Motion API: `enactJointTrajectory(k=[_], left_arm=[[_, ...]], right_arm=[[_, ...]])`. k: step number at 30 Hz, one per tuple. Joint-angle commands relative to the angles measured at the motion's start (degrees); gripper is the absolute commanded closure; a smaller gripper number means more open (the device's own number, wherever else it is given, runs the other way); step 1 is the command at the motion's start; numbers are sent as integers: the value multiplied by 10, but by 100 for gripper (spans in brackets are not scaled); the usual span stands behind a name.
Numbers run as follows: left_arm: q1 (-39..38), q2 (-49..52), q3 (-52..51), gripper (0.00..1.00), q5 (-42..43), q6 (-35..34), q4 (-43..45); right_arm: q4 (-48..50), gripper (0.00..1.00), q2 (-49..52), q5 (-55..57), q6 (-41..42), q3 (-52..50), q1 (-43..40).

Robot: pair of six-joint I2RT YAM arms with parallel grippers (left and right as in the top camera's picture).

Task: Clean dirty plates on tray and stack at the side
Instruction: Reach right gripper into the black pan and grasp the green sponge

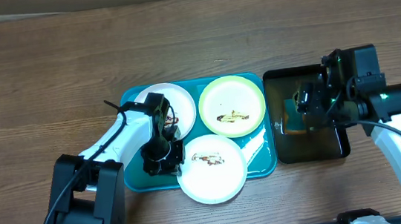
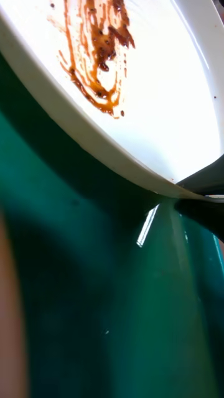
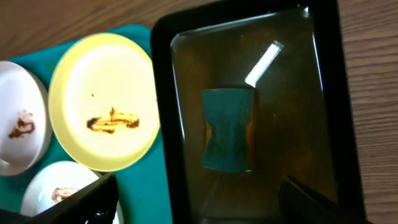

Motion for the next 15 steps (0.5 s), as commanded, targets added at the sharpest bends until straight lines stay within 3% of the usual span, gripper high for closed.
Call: enactJointTrajectory(k=[1, 7, 15], left_arm=[[-3, 4, 16, 96, -23, -12, 11], [-3, 4, 16, 96, -25, -12, 11], [-4, 4, 16, 96, -25, -12, 11]], right_arm=[[4, 19, 40, 2, -32, 14, 7], [23, 30, 116, 45, -31, 14, 25], [44, 32, 193, 68, 15, 9, 33]])
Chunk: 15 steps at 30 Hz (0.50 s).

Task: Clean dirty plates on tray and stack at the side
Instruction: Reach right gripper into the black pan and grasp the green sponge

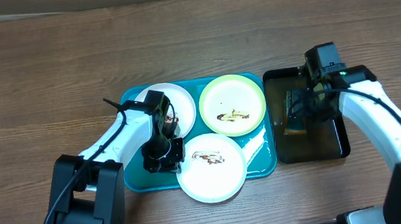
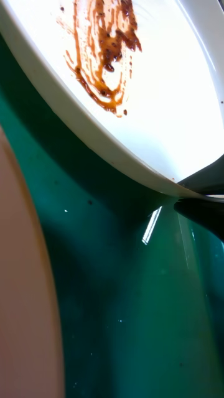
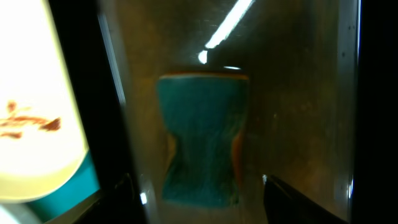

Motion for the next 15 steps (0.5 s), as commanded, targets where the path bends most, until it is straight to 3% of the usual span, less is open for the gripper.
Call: enactJointTrajectory(k=[1, 4, 15], left_arm=[[-4, 4, 11, 96, -17, -12, 4], [-4, 4, 11, 96, -17, -12, 4], [-4, 4, 11, 95, -17, -12, 4]], right_arm=[[11, 34, 17, 1, 18, 9, 2], [16, 38, 30, 2, 18, 7, 2], [40, 39, 82, -3, 20, -11, 4]])
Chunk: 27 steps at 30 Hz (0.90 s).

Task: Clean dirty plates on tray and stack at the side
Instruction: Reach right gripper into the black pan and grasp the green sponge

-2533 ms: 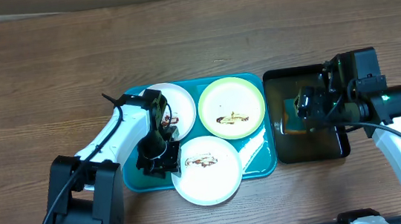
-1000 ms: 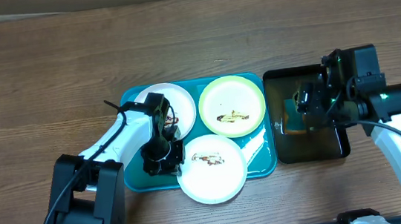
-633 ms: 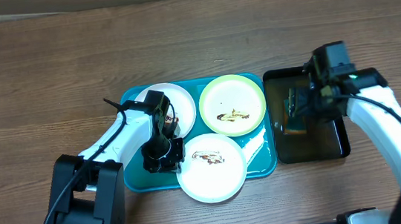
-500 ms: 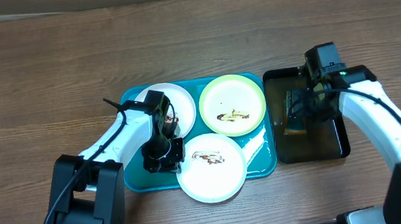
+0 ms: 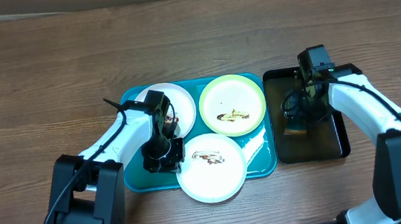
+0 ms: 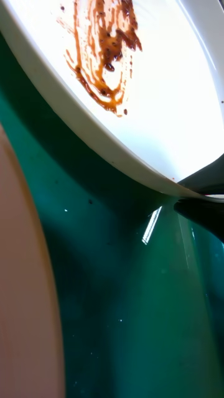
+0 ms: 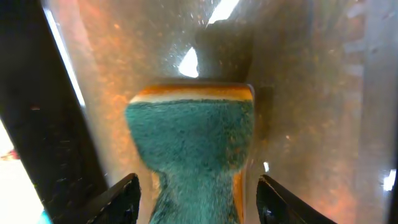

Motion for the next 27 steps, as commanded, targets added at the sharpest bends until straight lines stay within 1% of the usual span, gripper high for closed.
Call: enactJointTrajectory(k=[1, 4, 5, 11, 13, 14, 18, 19, 21, 27], left_arm=[[-4, 4, 11, 95, -16, -12, 4], [-4, 4, 11, 95, -16, -12, 4], [-4, 4, 11, 95, -16, -12, 4], [-4, 4, 11, 95, -16, -12, 4], [-4, 4, 11, 94, -16, -12, 4], [-4, 4, 11, 95, -16, -12, 4], [-4, 4, 11, 94, -16, -12, 4], [-4, 4, 11, 94, -16, -12, 4], [-4, 4, 11, 94, -16, -12, 4], [-4, 4, 11, 94, -16, -12, 4]], right_arm=[[5, 41, 13, -3, 5, -7, 5], [9, 55, 16, -3, 13, -7, 5], [9, 57, 16, -3, 16, -7, 5], [-1, 58, 22, -3, 18, -8, 5], [-5, 60, 30, -3, 18, -8, 5], [-6, 62, 35, -3, 18, -8, 5], [-4, 89, 44, -3, 18, -8, 5], [-2, 94, 44, -2, 24, -8, 5], [2, 94, 44, 3, 35, -8, 5], [10, 96, 43, 1, 35, -7, 5]])
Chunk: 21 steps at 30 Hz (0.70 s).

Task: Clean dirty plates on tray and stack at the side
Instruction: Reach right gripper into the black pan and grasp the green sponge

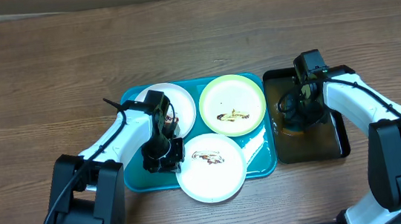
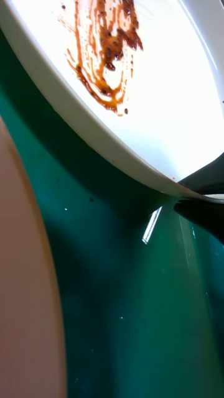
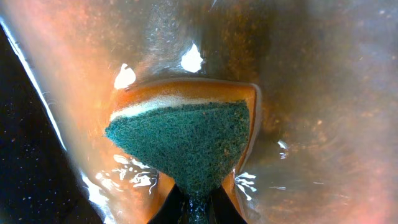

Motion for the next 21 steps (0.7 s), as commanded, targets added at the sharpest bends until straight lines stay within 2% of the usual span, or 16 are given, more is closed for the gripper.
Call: enactJointTrajectory(k=[1, 10, 17, 21], left_arm=[[-4, 4, 11, 94, -14, -12, 4], [-4, 4, 11, 93, -14, -12, 4], [-4, 4, 11, 93, -14, -12, 4], [-4, 4, 11, 93, -14, -12, 4]], right_arm=[[5, 96, 13, 10, 6, 0, 1], [-70, 96, -41, 10, 6, 83, 1], [-81, 96, -49, 18, -1, 73, 1], [-51, 96, -34, 23, 0, 39, 1]])
